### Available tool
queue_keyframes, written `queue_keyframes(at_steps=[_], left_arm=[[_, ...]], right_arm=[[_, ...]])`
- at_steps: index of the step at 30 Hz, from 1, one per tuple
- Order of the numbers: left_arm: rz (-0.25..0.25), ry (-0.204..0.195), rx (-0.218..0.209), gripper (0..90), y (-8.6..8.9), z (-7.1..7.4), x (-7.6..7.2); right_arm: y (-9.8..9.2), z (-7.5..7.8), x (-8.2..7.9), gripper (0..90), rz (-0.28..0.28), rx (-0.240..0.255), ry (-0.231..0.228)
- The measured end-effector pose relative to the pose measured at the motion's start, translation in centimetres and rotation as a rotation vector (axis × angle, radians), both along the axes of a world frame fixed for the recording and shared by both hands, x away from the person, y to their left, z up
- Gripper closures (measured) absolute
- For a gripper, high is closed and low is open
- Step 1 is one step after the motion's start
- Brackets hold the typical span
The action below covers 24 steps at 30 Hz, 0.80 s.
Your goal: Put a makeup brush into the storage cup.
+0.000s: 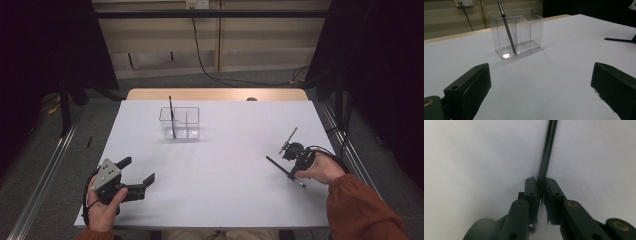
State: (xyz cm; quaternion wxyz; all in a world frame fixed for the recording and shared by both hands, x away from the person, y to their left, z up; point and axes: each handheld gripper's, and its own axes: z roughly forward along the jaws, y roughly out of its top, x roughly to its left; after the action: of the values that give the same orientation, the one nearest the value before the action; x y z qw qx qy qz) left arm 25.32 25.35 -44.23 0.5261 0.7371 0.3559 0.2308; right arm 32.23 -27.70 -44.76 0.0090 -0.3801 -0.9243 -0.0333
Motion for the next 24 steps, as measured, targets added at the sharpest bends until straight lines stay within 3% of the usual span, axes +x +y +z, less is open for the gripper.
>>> queue_keyframes(at_steps=[24], left_arm=[[-0.001, -0.001, -0.004, 3.1, 0.04, 0.01, 0.06]], right_arm=[[-0.54, 0.2, -0.47, 85.3, 0.0, 0.036, -0.028]])
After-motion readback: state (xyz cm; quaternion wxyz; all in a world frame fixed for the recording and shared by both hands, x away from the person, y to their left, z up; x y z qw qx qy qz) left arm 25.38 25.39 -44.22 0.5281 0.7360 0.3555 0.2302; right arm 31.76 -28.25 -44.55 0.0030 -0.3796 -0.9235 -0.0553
